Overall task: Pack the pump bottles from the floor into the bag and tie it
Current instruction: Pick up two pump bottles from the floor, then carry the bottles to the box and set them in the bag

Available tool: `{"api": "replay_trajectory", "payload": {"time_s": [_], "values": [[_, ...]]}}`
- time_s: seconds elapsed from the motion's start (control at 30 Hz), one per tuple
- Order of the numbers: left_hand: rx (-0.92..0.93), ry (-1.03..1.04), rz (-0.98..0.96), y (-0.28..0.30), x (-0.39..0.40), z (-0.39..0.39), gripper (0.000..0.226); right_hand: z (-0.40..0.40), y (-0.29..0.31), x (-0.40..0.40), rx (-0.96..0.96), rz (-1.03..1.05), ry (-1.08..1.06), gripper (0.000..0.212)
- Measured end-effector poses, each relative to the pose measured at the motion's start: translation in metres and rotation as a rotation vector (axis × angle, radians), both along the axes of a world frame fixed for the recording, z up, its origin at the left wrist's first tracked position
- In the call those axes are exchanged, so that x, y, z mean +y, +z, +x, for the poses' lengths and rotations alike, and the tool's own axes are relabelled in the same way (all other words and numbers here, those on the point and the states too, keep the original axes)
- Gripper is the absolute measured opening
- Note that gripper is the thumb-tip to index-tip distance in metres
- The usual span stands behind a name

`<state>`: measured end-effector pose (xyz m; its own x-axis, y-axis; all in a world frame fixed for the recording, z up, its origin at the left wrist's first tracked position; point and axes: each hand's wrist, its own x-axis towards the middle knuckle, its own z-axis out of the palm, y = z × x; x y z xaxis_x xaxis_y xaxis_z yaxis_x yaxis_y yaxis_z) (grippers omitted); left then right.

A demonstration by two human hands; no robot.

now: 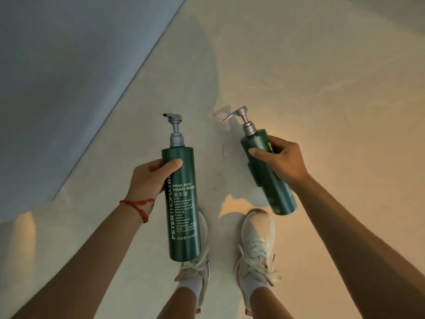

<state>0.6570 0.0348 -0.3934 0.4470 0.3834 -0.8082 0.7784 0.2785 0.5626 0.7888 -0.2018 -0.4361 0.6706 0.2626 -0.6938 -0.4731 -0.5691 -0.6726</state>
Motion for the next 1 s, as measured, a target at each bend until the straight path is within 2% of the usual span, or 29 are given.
{"api": "replay_trajectory", "payload": {"time_s": [0.07, 0.17, 0.3, 0.43, 0.53, 0.6, 0.77, 0.93, 1.0], "values": [[-0.025, -0.017, -0.010, 0.036, -0.004, 0.011, 0.015, -0.005, 0.044, -0.006, 0.073, 0.099, -0.180, 0.019], [-0.052, -0.062, -0.012, 0.097, -0.011, 0.031, 0.023, -0.008, 0.116, -0.012, 0.122, 0.157, -0.325, 0.022], [-0.096, -0.123, 0.001, 0.191, -0.026, 0.059, 0.017, -0.002, 0.220, -0.025, 0.117, 0.202, -0.446, 0.040], [-0.153, -0.207, 0.012, 0.271, -0.040, 0.080, 0.004, 0.007, 0.309, -0.044, 0.062, 0.233, -0.557, 0.040], [-0.186, -0.260, 0.013, 0.318, -0.047, 0.091, 0.008, 0.006, 0.364, -0.058, 0.033, 0.233, -0.624, 0.042], [-0.213, -0.307, -0.001, 0.347, -0.052, 0.098, 0.007, 0.002, 0.396, -0.066, 0.007, 0.249, -0.681, 0.042], [-0.250, -0.400, -0.032, 0.396, -0.061, 0.105, 0.025, -0.025, 0.459, -0.081, -0.045, 0.293, -0.853, 0.032], [-0.283, -0.545, -0.044, 0.447, -0.075, 0.101, 0.001, -0.073, 0.510, -0.091, -0.098, 0.283, -1.046, 0.037], [-0.306, -0.626, -0.055, 0.471, -0.086, 0.097, 0.003, -0.097, 0.530, -0.097, -0.115, 0.289, -1.129, 0.038]]}}
